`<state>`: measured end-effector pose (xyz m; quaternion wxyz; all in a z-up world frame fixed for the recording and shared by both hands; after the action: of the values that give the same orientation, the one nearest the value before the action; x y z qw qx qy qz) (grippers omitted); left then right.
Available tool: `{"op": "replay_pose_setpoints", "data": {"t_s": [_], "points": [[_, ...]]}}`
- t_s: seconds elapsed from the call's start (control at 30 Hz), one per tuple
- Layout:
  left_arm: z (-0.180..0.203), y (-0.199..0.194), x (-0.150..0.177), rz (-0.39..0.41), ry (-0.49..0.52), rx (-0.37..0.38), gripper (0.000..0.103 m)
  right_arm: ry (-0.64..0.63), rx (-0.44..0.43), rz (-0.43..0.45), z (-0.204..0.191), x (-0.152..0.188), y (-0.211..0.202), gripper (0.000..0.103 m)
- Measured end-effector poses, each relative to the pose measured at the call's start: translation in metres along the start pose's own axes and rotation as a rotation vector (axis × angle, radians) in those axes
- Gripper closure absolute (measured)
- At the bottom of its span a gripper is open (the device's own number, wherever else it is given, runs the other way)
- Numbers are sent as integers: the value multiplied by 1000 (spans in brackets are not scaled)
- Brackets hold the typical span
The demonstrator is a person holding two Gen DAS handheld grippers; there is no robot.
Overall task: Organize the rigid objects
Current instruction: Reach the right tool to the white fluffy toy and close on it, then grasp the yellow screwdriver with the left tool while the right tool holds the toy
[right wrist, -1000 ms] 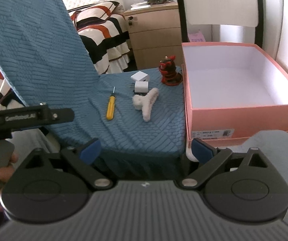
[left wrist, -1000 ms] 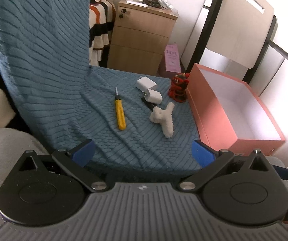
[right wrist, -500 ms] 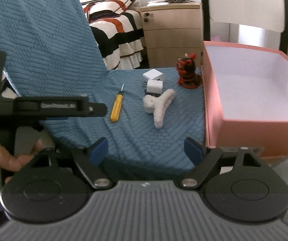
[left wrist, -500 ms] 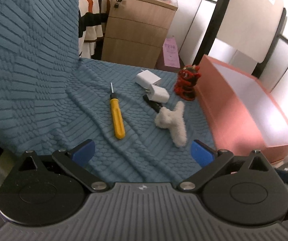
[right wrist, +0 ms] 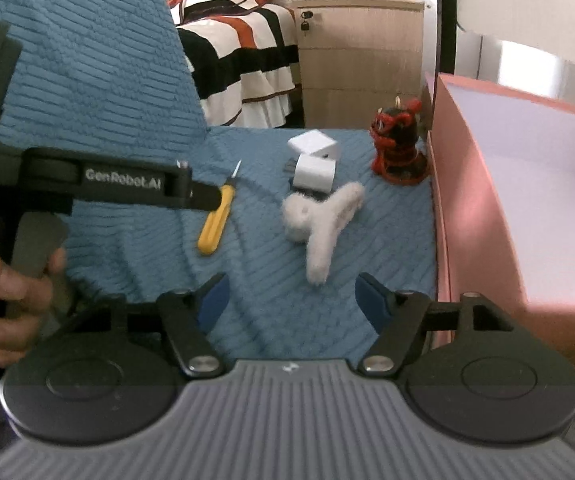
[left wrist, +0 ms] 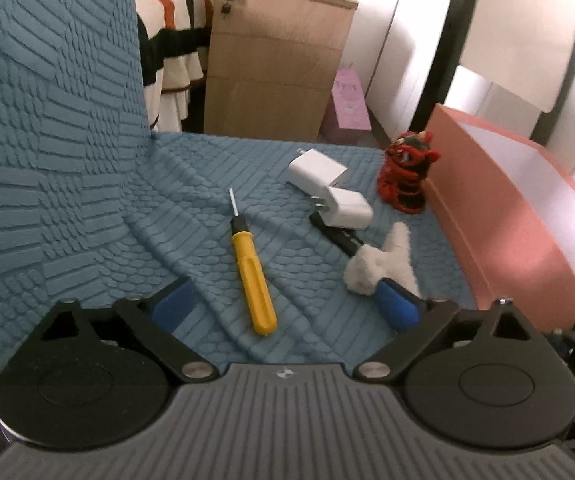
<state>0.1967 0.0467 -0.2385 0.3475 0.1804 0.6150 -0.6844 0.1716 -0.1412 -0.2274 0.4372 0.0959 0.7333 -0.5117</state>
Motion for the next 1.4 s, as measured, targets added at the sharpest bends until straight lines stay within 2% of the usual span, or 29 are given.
{"op": "replay_pose_setpoints", "data": {"t_s": [0.13, 0.43, 0.6, 0.77, 0.83, 0.93, 1.13, 1.23, 1.4], "points": [[-8, 25, -4, -51, -32, -9, 20, 28, -7, -7, 4, -11, 20, 34], [-21, 63, -13, -92, -91, 4, 28, -6, 7, -11, 10, -23, 65, 35], [-26, 78, -18, -105, -102, 6, 30, -3, 38, -38, 19, -28, 94, 35], [-28, 86, -22, -89, -113, 10, 41, -36, 52, -58, 19, -27, 113, 36], [-28, 88, -24, -79, -111, 9, 43, -49, 56, -64, 18, -25, 119, 40], [-28, 92, -25, -82, -98, 1, 49, -59, 67, -57, 15, -27, 123, 44], [-29, 100, -23, -78, -66, -47, 49, -78, 117, -44, 11, -31, 126, 48], [-31, 102, -22, -81, -79, -49, 53, -70, 125, -31, 16, -34, 120, 50], [-36, 101, -24, -49, -124, -46, 54, -47, 129, -24, 22, -34, 114, 50]]}}
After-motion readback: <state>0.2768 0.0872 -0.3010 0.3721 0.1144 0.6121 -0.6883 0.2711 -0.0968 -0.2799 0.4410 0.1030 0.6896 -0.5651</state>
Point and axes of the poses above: each gripper's, at about its wrist camera, not at the fingertips, and y roughly the way its jaws point, z to its right, x to its underside, the point moved 6 cm from there along y, roughly the way its jaws point
